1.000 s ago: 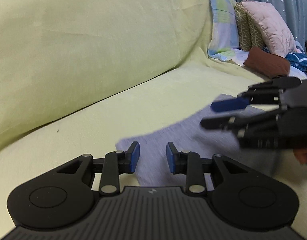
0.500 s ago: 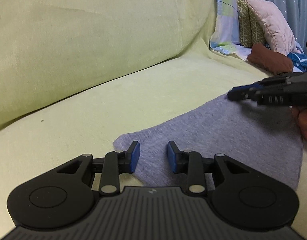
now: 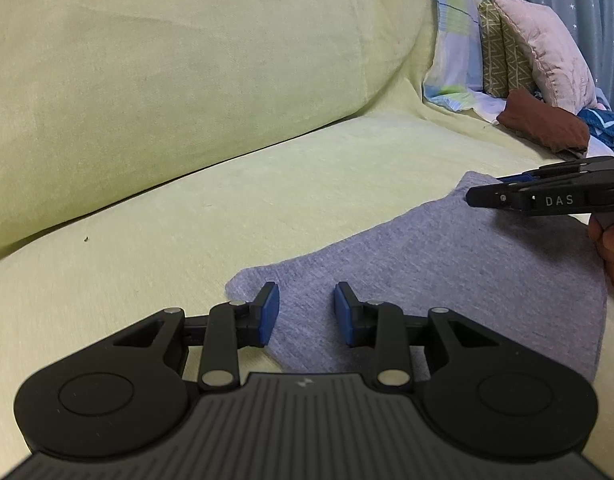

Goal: Fold clothes

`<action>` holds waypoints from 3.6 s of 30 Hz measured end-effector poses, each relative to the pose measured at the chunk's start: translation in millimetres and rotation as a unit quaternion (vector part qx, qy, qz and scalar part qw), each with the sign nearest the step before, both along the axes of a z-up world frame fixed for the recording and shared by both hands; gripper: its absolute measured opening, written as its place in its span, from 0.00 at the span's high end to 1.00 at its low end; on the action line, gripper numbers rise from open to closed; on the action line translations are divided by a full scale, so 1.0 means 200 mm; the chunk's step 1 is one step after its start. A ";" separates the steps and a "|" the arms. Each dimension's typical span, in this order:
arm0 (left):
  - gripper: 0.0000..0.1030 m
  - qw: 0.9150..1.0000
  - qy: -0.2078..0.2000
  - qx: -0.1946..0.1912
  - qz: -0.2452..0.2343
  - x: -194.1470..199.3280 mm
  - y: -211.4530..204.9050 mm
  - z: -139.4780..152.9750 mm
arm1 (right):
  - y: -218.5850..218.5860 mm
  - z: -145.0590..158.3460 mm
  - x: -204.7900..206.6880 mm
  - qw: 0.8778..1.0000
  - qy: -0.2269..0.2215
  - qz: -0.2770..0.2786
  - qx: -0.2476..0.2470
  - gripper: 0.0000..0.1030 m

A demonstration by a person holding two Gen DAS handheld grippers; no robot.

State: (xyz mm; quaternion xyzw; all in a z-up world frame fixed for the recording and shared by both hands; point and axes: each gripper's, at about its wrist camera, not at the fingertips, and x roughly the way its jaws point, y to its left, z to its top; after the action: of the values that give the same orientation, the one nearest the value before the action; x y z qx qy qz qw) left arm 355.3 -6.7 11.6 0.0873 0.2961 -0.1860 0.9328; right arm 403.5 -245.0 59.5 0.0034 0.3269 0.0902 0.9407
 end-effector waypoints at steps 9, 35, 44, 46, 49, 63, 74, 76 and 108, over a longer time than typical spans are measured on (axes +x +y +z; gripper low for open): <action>0.59 0.999 -0.022 -0.015 0.019 -0.22 0.07 0.13 | -0.10 0.15 -0.22 0.995 -0.086 -0.044 0.028 0.51; 0.01 0.985 -0.057 -0.073 0.148 -1.21 -0.14 0.14 | -0.04 0.40 -1.30 0.997 -0.069 0.023 -0.025 0.01; 0.01 0.983 -0.026 -0.044 0.175 -1.24 -0.17 0.21 | -0.05 0.47 -1.28 0.999 -0.053 0.010 -0.007 0.01; 0.01 0.981 -0.020 -0.046 0.186 -1.22 -0.16 0.25 | -0.06 0.52 -1.24 0.999 -0.036 -0.010 -0.012 0.01; 0.01 0.981 -0.019 -0.035 0.192 -1.20 -0.19 0.28 | -0.08 0.57 -1.19 1.000 -0.020 -0.016 -0.004 0.01; 0.01 0.985 0.013 -0.031 0.169 -1.15 -0.27 0.21 | -0.08 0.57 -1.16 0.999 0.037 0.005 -0.013 0.01; 0.01 0.985 0.016 -0.042 0.167 -1.16 -0.26 0.22 | -0.07 0.55 -1.18 0.999 0.044 -0.012 -0.014 0.01; 0.01 0.986 0.013 -0.039 0.165 -1.17 -0.27 0.23 | -0.06 0.55 -1.18 0.999 0.041 -0.008 -0.022 0.01; 0.01 0.984 0.008 -0.032 0.174 -1.20 -0.37 0.24 | -0.06 0.54 -1.18 0.999 0.041 0.013 -0.012 0.01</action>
State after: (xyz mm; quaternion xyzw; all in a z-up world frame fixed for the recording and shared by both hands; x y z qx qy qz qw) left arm 114.9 -80.1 59.7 0.0035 0.3080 -0.0312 0.9509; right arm 167.0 -256.6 168.4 -0.0085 0.3662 0.0987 0.9253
